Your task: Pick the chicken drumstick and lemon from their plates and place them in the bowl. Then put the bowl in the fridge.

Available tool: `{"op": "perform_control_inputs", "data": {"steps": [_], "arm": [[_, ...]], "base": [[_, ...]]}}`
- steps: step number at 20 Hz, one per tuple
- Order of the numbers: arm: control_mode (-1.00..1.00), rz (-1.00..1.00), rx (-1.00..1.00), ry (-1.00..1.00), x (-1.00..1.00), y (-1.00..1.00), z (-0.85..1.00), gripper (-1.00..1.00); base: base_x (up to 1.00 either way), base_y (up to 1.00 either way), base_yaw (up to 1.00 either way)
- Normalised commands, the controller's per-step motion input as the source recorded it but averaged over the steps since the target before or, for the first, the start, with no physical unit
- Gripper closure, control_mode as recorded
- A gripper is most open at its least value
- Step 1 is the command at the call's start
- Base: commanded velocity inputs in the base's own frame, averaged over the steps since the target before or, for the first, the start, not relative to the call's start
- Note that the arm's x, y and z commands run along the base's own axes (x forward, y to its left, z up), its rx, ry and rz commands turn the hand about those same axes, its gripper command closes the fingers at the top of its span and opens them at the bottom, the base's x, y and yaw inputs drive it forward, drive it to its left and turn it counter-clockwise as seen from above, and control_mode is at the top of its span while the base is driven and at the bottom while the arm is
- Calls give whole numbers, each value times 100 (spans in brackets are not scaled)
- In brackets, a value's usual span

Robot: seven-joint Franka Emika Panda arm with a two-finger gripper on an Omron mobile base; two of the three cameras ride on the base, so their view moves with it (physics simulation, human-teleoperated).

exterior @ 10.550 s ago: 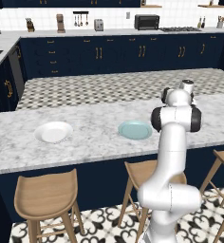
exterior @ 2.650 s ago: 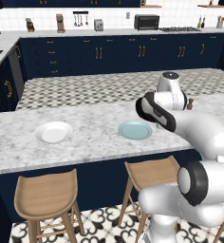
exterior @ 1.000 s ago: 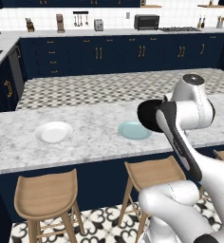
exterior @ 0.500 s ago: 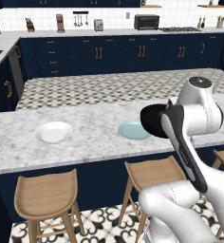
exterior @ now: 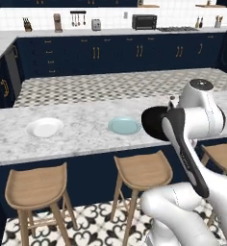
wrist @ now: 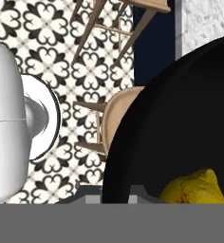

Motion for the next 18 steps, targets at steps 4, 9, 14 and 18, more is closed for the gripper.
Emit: {"op": "perform_control_inputs", "data": {"steps": [4,9,14,18], "arm": [[100,0,0,0,0,0,0,100],[100,0,0,0,0,0,0,100],[100,0,0,0,0,0,0,100],[100,0,0,0,0,0,0,100]], "base": [[-52,-100,-7],[-8,-100,-6],[0,-100,-1],[0,-100,0]]}}
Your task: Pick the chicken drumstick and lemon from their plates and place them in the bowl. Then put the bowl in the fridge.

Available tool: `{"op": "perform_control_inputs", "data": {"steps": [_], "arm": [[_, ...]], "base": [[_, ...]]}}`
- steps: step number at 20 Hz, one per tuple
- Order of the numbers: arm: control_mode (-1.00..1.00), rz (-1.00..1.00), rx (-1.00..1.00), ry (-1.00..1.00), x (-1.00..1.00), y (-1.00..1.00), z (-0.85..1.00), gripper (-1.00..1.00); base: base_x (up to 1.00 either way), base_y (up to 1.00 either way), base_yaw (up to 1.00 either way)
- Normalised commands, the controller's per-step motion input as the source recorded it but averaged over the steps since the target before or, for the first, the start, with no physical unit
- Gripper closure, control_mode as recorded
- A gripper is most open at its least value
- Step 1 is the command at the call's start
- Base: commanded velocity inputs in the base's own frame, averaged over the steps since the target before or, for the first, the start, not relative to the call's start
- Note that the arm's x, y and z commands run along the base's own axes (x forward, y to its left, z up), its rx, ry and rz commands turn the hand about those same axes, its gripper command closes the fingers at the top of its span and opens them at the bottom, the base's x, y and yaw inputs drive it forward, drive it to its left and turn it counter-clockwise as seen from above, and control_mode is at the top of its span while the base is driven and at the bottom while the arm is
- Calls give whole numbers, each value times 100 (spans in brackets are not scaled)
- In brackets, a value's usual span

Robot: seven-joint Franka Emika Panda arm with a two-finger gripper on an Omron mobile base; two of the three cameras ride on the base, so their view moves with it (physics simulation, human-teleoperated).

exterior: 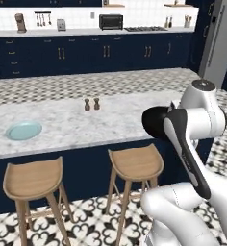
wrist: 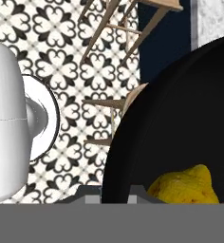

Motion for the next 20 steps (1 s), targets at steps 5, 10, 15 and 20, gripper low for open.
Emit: {"op": "perform_control_inputs", "data": {"steps": [5,10,15,20], "arm": [[100,0,0,0,0,0,0,100],[100,0,0,0,0,0,0,100],[100,0,0,0,0,0,0,100],[100,0,0,0,0,0,0,100]], "base": [[0,-100,0],[0,-100,0],[0,-100,0],[4,-100,0]]}}
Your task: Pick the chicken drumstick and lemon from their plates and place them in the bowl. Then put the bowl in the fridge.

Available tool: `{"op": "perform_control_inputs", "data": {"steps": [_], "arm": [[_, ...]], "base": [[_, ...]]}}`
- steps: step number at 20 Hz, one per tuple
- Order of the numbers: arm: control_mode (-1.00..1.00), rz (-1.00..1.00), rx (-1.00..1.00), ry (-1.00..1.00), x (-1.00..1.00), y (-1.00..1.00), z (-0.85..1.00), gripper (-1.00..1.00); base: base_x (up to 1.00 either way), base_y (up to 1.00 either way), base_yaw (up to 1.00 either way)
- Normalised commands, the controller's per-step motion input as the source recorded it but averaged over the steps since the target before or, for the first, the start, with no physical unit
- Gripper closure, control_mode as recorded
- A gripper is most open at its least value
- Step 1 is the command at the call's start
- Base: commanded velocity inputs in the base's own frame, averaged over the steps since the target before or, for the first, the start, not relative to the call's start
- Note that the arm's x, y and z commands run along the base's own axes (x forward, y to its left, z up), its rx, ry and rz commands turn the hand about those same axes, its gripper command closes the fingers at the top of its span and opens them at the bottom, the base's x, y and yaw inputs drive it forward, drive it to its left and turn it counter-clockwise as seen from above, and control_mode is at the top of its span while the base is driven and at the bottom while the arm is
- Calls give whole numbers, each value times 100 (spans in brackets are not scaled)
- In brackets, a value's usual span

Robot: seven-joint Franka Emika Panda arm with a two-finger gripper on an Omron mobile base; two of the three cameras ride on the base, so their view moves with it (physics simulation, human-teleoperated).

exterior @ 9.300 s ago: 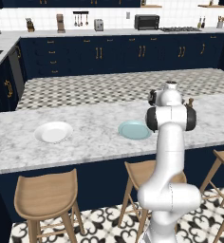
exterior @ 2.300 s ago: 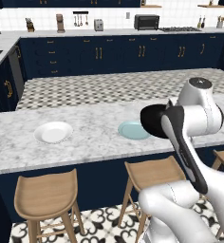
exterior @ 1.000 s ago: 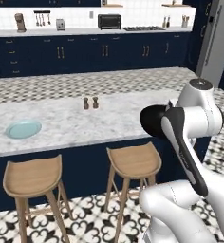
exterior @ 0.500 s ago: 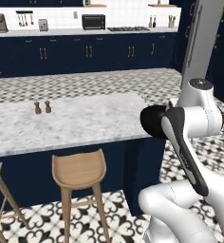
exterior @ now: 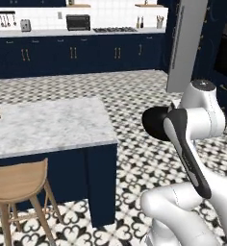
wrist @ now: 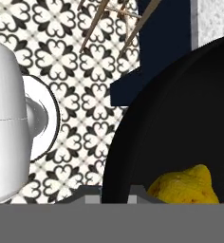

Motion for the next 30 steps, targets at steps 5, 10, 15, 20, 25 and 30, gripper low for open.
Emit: {"op": "perform_control_inputs", "data": {"steps": [5,10,15,20,25,30], "arm": [[100,0,0,0,0,0,0,100],[100,0,0,0,0,0,0,100],[100,0,0,0,0,0,0,100],[100,0,0,0,0,0,0,100],[100,0,0,0,0,0,0,100],[100,0,0,0,0,0,0,100]], "base": [[41,-97,0],[98,-64,0],[100,-56,2],[100,-33,1],[100,-28,0],[100,-32,0]]}}
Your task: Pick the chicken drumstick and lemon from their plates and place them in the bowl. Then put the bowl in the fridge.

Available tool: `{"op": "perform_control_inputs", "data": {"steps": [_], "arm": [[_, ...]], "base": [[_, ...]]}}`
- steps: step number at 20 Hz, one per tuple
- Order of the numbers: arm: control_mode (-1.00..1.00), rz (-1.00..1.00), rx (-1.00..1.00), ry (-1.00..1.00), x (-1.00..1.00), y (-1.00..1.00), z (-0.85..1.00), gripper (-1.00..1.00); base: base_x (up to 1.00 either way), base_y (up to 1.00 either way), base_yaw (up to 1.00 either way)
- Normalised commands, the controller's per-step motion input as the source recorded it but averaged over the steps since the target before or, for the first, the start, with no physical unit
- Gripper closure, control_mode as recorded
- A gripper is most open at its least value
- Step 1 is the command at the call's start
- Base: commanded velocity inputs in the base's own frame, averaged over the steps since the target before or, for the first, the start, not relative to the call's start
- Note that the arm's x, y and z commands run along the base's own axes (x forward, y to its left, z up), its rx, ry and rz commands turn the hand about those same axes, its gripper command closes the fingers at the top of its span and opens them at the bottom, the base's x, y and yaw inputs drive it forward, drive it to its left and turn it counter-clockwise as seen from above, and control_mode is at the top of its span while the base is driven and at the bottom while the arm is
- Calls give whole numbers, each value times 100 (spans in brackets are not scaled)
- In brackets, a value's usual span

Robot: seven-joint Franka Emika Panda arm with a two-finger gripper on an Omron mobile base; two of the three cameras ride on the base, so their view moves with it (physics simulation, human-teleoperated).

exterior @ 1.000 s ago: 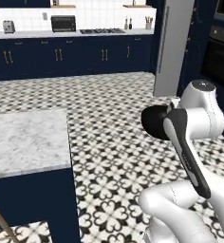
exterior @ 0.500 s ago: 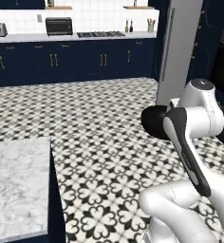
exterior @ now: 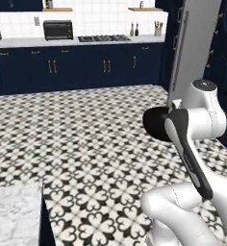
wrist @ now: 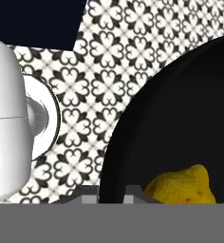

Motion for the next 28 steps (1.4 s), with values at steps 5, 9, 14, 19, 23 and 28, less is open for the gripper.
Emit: {"op": "perform_control_inputs", "data": {"steps": [5,9,14,19,23,28], "arm": [[100,0,0,0,0,0,0,100],[100,0,0,0,0,0,0,100],[100,0,0,0,0,0,0,100],[100,0,0,0,0,0,0,100],[100,0,0,0,0,0,0,100],[100,0,0,0,0,0,0,100]], "base": [[100,-10,0],[100,-12,0],[100,-16,0],[100,-21,0],[100,-13,-1],[100,-8,-7]]}}
